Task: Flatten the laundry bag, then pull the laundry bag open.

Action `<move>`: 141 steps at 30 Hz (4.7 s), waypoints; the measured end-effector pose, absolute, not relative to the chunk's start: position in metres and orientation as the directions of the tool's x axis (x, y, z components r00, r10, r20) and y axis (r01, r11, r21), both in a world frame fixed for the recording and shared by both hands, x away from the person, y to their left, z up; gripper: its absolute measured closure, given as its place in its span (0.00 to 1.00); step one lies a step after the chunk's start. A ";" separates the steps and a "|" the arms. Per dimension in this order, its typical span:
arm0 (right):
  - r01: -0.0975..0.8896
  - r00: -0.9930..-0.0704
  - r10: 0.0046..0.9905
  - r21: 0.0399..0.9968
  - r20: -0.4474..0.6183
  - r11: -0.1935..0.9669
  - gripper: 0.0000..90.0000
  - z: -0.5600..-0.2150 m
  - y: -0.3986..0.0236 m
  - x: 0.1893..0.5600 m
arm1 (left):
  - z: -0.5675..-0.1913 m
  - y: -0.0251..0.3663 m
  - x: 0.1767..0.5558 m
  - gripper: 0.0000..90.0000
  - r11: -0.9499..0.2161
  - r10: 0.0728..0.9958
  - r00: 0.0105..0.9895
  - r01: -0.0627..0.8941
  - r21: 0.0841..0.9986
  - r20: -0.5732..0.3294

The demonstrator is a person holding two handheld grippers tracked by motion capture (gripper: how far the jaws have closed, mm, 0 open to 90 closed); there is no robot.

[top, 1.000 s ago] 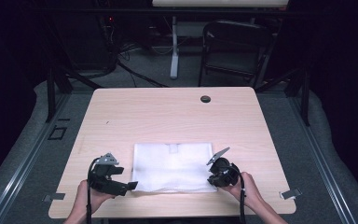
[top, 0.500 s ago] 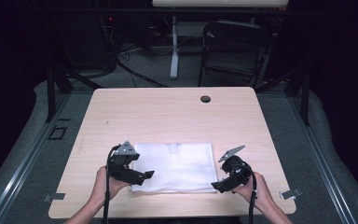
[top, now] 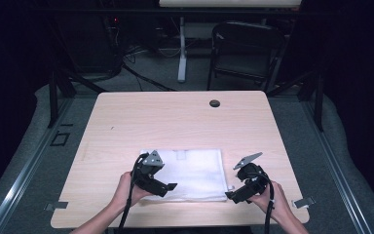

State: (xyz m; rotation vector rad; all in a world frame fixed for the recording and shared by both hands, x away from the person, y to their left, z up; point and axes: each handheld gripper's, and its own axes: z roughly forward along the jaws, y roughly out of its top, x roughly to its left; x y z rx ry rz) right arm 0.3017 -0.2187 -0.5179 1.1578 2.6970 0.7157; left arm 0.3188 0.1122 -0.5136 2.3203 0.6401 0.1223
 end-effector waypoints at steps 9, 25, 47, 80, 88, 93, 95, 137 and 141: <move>0.667 -0.689 0.720 0.464 0.084 0.583 0.09 -0.521 -0.220 0.303 | -0.525 0.089 0.315 0.18 -0.686 0.402 0.912 0.357 0.634 -0.079; 0.662 -0.701 0.706 0.460 0.102 0.591 0.15 -0.524 -0.215 0.304 | -0.552 0.075 0.311 0.47 -0.792 0.334 0.940 0.317 0.522 -0.064; 0.622 -0.737 0.668 0.488 0.100 0.613 0.39 -0.521 -0.204 0.298 | -0.558 0.070 0.315 0.99 -0.789 0.319 0.945 0.307 0.533 -0.071; 0.383 -0.866 0.493 0.527 -0.081 0.759 1.00 -0.545 -0.124 0.286 | -0.522 0.074 0.326 0.99 -0.678 0.444 0.894 0.380 0.629 -0.062; 0.411 -0.852 0.514 0.482 -0.100 0.774 1.00 -0.558 -0.126 0.293 | -0.515 0.075 0.329 0.99 -0.659 0.461 0.886 0.384 0.647 -0.056; 0.415 -0.851 0.517 0.486 -0.092 0.769 1.00 -0.560 -0.127 0.294 | -0.510 0.077 0.332 0.99 -0.650 0.471 0.881 0.388 0.654 -0.054; 0.416 -0.851 0.517 0.486 -0.089 0.768 1.00 -0.560 -0.127 0.295 | -0.508 0.077 0.333 0.99 -0.642 0.477 0.877 0.389 0.660 -0.054; 0.440 -0.863 0.504 0.448 -0.027 0.778 1.00 -0.557 -0.125 0.291 | -0.442 0.070 0.374 0.99 -0.654 0.560 0.817 0.335 0.678 0.136; 0.440 -0.868 0.497 0.437 -0.019 0.785 1.00 -0.556 -0.125 0.290 | -0.438 0.068 0.380 0.99 -0.657 0.566 0.812 0.336 0.675 0.146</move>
